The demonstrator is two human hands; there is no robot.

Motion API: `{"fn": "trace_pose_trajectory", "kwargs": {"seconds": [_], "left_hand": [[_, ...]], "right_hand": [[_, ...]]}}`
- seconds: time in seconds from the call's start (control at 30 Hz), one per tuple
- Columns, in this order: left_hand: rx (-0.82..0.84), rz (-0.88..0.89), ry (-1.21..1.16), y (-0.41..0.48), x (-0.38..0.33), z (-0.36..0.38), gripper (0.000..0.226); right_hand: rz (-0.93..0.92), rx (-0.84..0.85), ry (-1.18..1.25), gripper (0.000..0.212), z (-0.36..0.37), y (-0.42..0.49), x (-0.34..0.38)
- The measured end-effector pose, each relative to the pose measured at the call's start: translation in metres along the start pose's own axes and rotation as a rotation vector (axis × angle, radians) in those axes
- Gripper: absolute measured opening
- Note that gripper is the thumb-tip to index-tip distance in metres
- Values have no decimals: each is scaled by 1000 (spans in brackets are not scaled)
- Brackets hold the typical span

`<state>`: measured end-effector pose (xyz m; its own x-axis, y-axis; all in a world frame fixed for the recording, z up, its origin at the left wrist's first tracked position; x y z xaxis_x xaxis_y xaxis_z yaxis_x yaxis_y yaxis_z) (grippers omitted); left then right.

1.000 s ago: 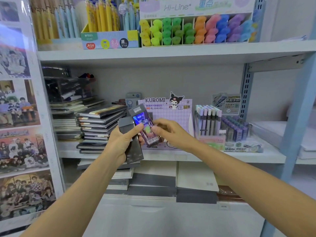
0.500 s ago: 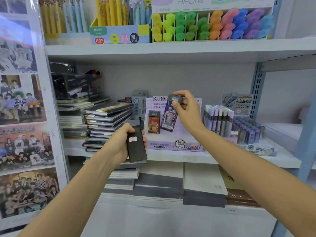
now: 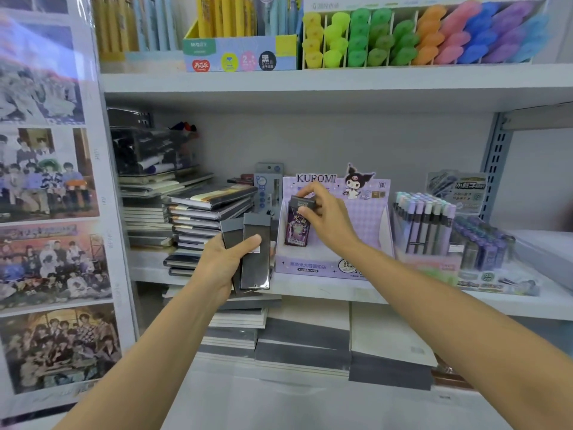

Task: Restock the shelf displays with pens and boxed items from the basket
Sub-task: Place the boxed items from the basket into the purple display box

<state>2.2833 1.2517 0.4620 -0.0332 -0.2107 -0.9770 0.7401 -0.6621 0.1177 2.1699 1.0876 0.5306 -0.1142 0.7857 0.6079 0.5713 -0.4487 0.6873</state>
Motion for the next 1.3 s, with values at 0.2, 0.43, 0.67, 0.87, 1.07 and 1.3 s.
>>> {"fn": "trace_pose_trajectory", "kwargs": {"seconds": [0.2,0.43,0.67,0.87,1.07,1.3], "left_hand": [[6,-59,19,2,16,-3,31],[20,-50,1,4,17,-3,17],[30,-59,-3,4,19,-4,28],[27,-68,9,2,18,-4,30],[29,-20,32,-5,9,5,25],[80,78,48,-17,-1,32,22]], "right_hand": [[-2,155,-20,22,0,16,7],[11,124,-63,19,6,20,0],[-31,131,-68,15,15,5,-5],[-141,-12,-401,28,6,2,-5],[-40,31,-265,39,-3,-8,0],[303,208,403,9,12,-32,18]]}}
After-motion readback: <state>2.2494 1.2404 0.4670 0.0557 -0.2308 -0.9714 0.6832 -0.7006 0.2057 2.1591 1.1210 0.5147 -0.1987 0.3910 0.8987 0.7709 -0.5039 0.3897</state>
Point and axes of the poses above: each hand's wrist, its own y-axis towards the middle knuckle, its own z-axis out of the palm, x = y × z, the point moved 6 cm from there along y, towards the middle knuckle, and after that the axes turned 4 degrees about y, right-handed, at the moved point
